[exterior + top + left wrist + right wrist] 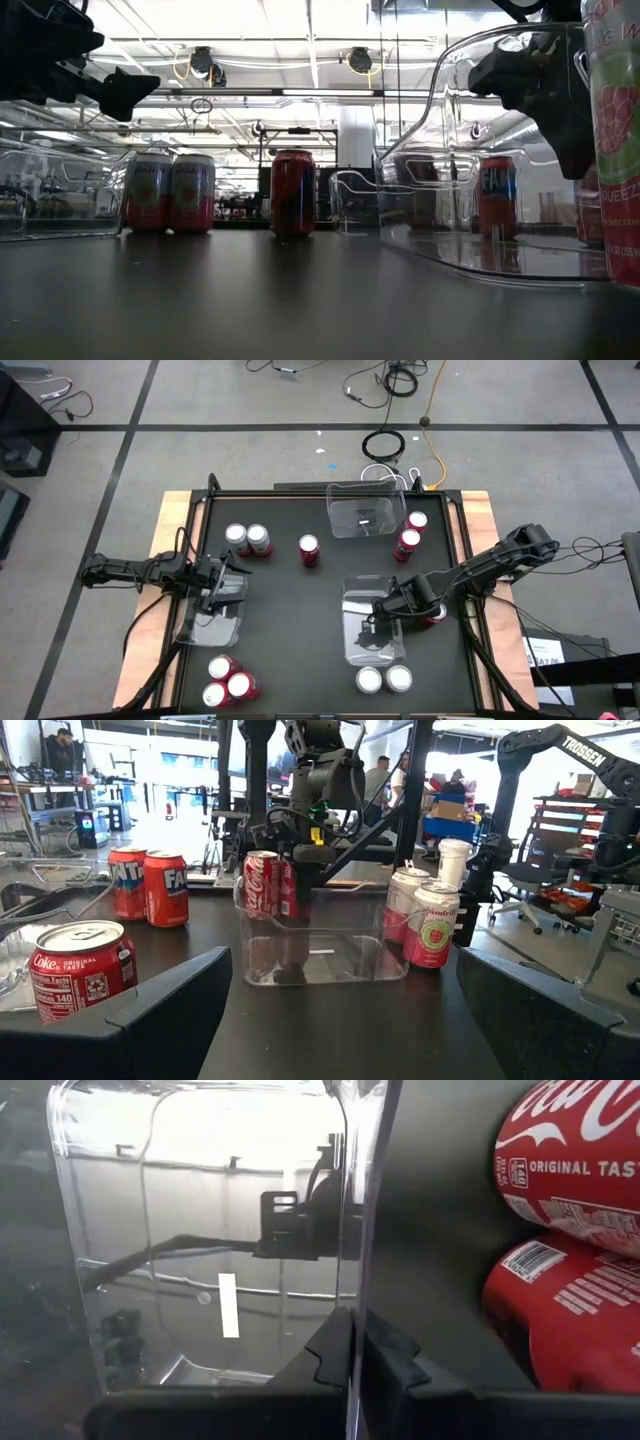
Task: Sort soda cans
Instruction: Adjust the bottom right transparent bin, then put the top transparent bin to the center of the table
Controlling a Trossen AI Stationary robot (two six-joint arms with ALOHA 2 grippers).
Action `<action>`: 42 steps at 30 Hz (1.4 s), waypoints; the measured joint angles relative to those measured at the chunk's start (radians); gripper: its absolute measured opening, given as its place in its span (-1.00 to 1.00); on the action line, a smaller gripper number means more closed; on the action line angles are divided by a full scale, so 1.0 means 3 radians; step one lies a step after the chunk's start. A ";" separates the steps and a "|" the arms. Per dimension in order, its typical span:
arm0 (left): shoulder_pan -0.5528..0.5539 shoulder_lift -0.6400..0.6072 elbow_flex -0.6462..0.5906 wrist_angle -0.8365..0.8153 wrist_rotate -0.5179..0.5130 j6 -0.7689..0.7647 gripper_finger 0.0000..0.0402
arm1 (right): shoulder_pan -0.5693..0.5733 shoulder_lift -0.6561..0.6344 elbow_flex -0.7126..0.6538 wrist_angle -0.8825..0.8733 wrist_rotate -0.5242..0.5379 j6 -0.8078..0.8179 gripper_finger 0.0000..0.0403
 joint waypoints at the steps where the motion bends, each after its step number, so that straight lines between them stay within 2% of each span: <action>1: 0.0000 0.0000 0.0000 0.0000 -0.0001 0.0001 0.97 | -0.0001 0.0000 0.0000 0.0001 0.0000 -0.0019 -0.97; 12: 0.0000 0.0000 0.0000 0.0000 0.0000 0.0000 0.97 | -0.0001 -0.0005 0.0001 0.0002 0.0007 -0.0050 -0.94; 19: 0.0000 0.0000 0.0000 0.0000 0.0000 0.0001 0.97 | 0.0000 -0.0006 0.0172 -0.0162 0.0099 -0.0098 -0.64; 24: 0.0000 0.0000 0.0001 0.0000 0.0000 0.0000 0.97 | -0.0001 -0.0006 0.0461 -0.0576 0.0119 -0.0115 -0.46; 27: 0.0000 0.0000 0.0001 0.0000 0.0000 0.0000 0.97 | -0.0013 -0.0006 0.0766 -0.0937 0.0250 -0.0263 -0.40; 30: 0.0000 0.0000 0.0000 0.0000 0.0000 0.0001 0.97 | -0.0118 -0.0006 0.1143 -0.1304 0.0489 -0.0634 -0.38; 33: 0.0000 0.0000 0.0000 0.0000 0.0000 0.0001 0.97 | -0.0378 -0.0009 0.1467 -0.1422 0.0622 -0.1285 -0.38; 42: 0.0000 0.0000 0.0000 0.0000 0.0000 0.0000 0.97 | -0.1681 0.0004 0.1603 -0.0749 0.0149 -0.3553 -0.38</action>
